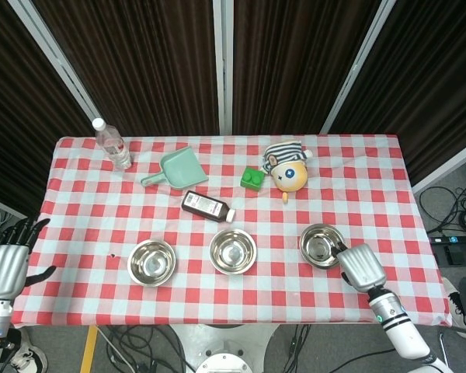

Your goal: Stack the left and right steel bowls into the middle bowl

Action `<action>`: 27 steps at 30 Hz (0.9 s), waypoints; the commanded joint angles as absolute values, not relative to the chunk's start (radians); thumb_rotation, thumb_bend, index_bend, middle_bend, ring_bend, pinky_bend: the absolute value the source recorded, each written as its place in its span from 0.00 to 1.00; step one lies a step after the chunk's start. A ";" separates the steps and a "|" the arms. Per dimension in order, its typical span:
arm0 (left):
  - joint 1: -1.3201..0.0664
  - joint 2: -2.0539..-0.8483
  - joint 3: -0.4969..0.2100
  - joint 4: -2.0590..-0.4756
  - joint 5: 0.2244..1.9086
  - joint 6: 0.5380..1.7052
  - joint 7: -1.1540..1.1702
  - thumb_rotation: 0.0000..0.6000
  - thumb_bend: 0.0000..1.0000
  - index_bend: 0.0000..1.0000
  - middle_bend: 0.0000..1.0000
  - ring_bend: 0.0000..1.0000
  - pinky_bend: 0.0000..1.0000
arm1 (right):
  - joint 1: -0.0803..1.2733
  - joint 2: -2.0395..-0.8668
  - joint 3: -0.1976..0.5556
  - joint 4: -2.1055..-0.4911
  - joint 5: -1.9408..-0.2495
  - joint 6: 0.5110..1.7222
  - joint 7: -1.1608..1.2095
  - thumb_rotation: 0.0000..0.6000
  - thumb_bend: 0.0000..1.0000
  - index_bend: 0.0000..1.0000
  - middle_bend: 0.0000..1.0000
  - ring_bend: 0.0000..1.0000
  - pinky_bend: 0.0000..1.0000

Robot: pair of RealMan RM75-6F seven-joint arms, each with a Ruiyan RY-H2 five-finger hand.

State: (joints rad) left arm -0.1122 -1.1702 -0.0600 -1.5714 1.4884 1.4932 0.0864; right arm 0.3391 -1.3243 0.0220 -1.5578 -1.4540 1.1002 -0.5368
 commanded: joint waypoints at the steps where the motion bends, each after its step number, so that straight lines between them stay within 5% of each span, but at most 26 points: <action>1: -0.112 -1.168 -0.063 -1.570 1.486 1.495 0.083 1.00 0.12 0.20 0.19 0.16 0.23 | 0.349 -1.344 0.017 -1.537 -1.451 1.089 -0.534 1.00 0.14 0.43 0.39 0.91 0.89; 22: -0.108 -1.185 -0.079 -1.504 1.440 1.489 0.092 1.00 0.12 0.20 0.19 0.16 0.23 | 0.425 -1.436 0.019 -1.427 -1.434 1.014 -0.512 1.00 0.17 0.43 0.39 0.91 0.89; 27: -0.106 -1.187 -0.080 -1.495 1.432 1.487 0.089 1.00 0.12 0.20 0.19 0.16 0.23 | 0.440 -1.451 0.016 -1.408 -1.428 0.998 -0.509 1.00 0.25 0.43 0.40 0.91 0.89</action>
